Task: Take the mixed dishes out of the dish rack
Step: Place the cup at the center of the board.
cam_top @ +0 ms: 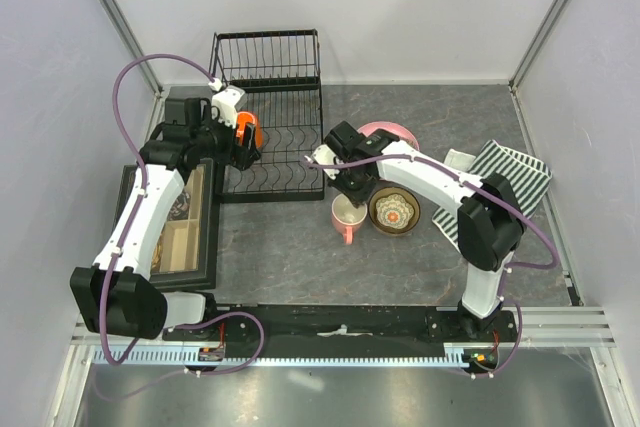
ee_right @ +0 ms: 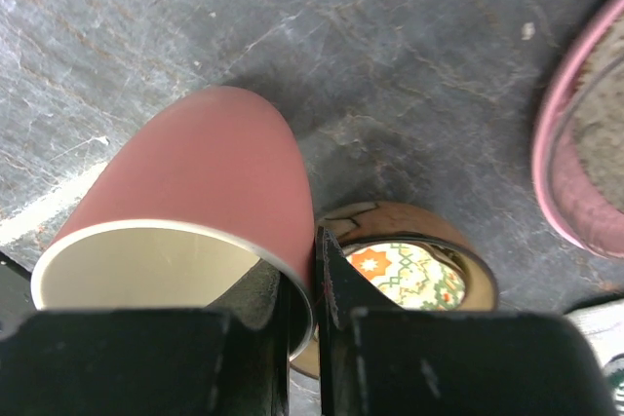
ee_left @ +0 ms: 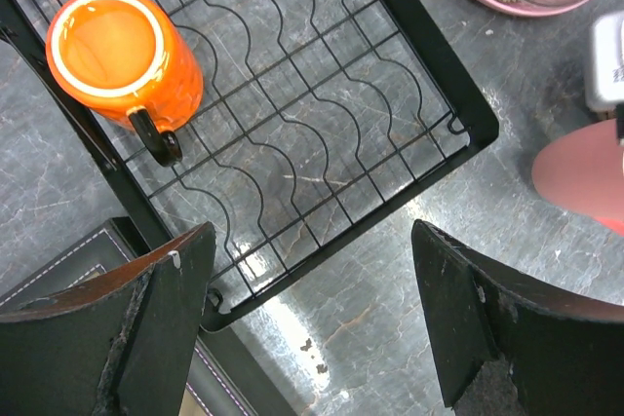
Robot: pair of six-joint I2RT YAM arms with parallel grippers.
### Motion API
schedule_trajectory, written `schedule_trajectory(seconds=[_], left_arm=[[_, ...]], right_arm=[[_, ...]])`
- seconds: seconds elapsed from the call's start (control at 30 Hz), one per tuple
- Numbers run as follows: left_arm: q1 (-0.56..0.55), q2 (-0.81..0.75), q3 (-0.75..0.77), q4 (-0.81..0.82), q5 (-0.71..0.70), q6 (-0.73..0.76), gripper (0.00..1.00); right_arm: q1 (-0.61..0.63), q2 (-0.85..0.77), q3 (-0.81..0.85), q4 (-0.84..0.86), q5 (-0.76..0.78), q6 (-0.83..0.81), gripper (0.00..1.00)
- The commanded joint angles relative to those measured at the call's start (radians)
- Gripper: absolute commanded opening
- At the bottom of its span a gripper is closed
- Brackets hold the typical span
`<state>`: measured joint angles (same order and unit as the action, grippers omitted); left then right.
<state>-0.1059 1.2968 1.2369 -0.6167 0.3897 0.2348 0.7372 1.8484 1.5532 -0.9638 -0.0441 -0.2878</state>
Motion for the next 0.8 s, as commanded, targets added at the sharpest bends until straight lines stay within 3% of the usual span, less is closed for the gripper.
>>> schedule_trajectory(seconds=[0.0,0.77], left_arm=[[0.008,-0.027,-0.008,0.005,-0.015,0.049,0.88],[0.006,-0.047,-0.04,0.005,0.046,0.058,0.87]], right_arm=[[0.027,-0.002,-0.007,0.036,-0.003,-0.008,0.0],[0.033,0.077,0.057,0.034,-0.004,-0.028,0.0]])
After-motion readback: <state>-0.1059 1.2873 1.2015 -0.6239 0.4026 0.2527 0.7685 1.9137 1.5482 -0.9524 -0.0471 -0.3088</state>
